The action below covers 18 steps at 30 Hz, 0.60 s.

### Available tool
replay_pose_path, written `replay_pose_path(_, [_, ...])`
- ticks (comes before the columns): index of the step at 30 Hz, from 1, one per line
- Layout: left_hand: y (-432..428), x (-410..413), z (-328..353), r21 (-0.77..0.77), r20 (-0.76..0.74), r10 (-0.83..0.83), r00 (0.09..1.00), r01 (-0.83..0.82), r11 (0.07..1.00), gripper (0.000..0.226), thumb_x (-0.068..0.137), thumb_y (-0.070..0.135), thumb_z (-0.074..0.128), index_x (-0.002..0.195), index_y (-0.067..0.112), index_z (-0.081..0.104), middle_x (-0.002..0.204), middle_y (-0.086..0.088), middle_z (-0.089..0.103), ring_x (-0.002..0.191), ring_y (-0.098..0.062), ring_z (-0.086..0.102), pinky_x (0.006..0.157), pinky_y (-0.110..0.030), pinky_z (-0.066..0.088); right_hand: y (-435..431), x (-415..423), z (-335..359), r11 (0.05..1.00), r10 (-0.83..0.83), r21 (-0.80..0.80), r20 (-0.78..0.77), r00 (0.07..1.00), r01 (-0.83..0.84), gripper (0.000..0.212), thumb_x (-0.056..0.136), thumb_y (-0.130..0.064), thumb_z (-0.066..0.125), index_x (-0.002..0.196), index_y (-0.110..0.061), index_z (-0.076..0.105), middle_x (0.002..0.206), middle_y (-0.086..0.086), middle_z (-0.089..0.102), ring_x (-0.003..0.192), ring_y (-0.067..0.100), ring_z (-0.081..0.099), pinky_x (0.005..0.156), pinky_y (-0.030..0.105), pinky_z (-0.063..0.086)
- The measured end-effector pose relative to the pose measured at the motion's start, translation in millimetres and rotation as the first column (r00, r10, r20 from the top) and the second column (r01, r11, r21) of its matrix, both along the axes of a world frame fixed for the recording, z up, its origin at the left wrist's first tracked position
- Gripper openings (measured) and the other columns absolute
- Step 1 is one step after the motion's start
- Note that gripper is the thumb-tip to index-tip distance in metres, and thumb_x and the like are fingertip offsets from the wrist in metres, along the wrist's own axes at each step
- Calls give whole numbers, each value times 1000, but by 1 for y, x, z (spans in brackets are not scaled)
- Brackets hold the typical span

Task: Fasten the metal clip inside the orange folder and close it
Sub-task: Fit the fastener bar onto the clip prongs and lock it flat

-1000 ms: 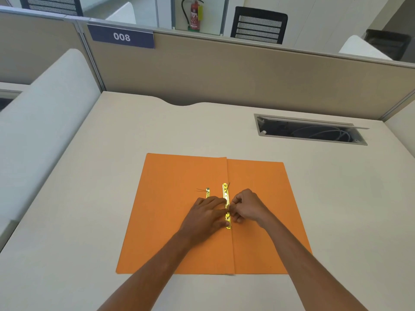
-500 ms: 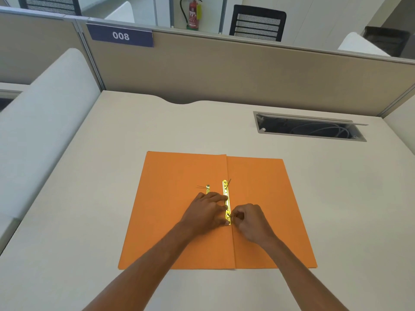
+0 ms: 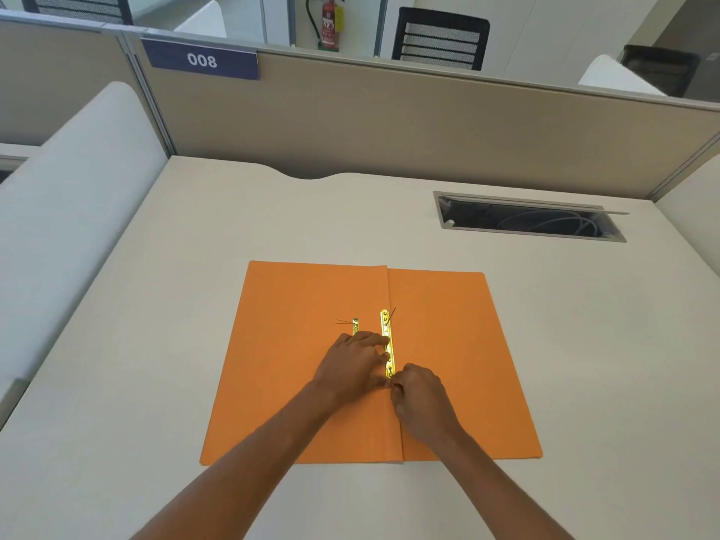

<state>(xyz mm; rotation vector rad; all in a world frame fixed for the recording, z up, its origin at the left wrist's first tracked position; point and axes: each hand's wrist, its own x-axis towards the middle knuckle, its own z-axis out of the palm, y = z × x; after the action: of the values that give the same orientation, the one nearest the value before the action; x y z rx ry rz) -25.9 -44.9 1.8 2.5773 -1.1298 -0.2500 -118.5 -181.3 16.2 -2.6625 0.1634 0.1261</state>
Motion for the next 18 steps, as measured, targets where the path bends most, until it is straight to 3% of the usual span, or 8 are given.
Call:
replay_pose_path(5, [-1, -1, 4, 21, -1, -6, 1000, 6, 1000, 35, 87, 38, 63, 117, 21, 67, 146, 9, 45, 136, -14, 36, 102, -36, 35, 10, 4, 1, 997, -80, -20, 4, 997, 80, 22, 91, -13, 53, 85, -6, 73, 89, 10, 71, 81, 27, 64, 68, 39, 52])
replay_pose_path(9, [-1, 2, 6, 46, -29, -22, 999, 23, 999, 39, 85, 39, 66, 120, 22, 66, 148, 8, 43, 137, -15, 35, 103, -38, 36, 11, -5, -1, 997, 10, -82, 17, 1000, -9, 22, 93, -8, 51, 98, -10, 72, 97, 8, 67, 85, 27, 64, 72, 38, 52])
replay_pose_path(11, [0, 4, 6, 58, -42, -24, 999, 27, 998, 42, 84, 40, 66, 122, 23, 64, 149, 9, 42, 138, -14, 34, 104, -38, 35, 14, -13, 1, 986, 67, -155, 37, 997, -60, 16, 83, -1, 64, 93, -10, 73, 85, 7, 66, 71, 26, 65, 58, 33, 51])
replay_pose_path(14, [-1, 5, 6, 65, -53, -19, 998, 22, 998, 45, 83, 39, 67, 124, 23, 63, 149, 10, 41, 138, -15, 33, 105, -38, 33, 20, -23, 3, 971, 116, -214, 37, 993, -106, 24, 55, 9, 81, 65, -8, 68, 60, 5, 60, 44, 21, 56, 35, 25, 38])
replay_pose_path(16, [0, 4, 6, 62, -51, -15, 999, 19, 998, 45, 83, 39, 67, 125, 23, 63, 150, 9, 41, 138, -15, 33, 105, -39, 33, 17, -23, -1, 976, 91, -205, 63, 994, -76, 20, 61, 9, 78, 65, -6, 66, 65, 6, 61, 48, 22, 58, 39, 26, 37])
replay_pose_path(18, [0, 4, 6, 59, -47, -17, 999, 20, 998, 44, 84, 40, 67, 124, 23, 63, 150, 9, 41, 139, -15, 33, 105, -39, 33, 12, -18, -9, 987, 1, -160, 76, 997, 12, 9, 83, 1, 61, 82, -5, 68, 83, 8, 65, 68, 27, 63, 55, 31, 42])
